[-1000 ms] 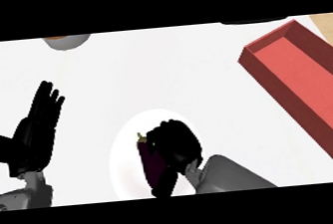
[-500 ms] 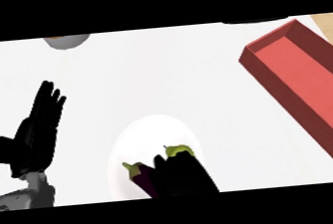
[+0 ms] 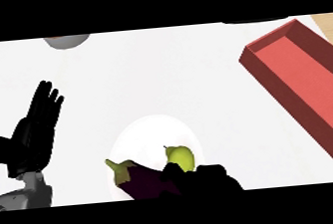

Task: Pick the eggplant from the plate and place it in the cardboard box

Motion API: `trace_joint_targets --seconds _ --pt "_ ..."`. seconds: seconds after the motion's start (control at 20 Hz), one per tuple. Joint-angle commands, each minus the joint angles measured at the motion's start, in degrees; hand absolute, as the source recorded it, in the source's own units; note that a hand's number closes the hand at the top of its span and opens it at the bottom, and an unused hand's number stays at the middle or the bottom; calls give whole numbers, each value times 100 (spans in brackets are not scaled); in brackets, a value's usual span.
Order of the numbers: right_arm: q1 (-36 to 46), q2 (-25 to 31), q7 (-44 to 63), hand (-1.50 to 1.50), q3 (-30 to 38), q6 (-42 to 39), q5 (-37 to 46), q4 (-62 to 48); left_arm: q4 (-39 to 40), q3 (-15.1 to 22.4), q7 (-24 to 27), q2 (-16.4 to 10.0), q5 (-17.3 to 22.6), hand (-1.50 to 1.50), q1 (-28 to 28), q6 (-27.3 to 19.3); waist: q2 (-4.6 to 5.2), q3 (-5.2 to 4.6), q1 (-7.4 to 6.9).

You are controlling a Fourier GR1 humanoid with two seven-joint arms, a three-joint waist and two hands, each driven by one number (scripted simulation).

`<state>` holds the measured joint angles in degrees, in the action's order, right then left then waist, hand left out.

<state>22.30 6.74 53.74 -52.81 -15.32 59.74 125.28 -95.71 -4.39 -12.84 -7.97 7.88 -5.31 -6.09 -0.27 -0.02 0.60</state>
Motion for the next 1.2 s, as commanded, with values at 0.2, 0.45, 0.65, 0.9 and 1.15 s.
trace_joint_targets --seconds 0.2,0.45,0.65,0.9,1.15 --pt "419 -183 610 150 1743 -817 207 1136 -188 58 -46 9 -13 0 82 41 5 -2 -40" --pt "106 278 -252 150 3230 -544 -369 806 -58 88 205 104 -136 0 146 3 36 4 -65" --pt "491 240 -332 150 3911 -937 -654 264 81 136 71 186 -112 0 52 5 29 0 -66" --pt "315 944 -1500 150 5077 -456 -912 -393 -131 87 -108 102 -185 0 -93 -80 32 4 -70" --pt "525 1478 -2395 150 5642 30 -745 -1679 177 -194 11 -117 142 0 -252 289 43 2 -91"
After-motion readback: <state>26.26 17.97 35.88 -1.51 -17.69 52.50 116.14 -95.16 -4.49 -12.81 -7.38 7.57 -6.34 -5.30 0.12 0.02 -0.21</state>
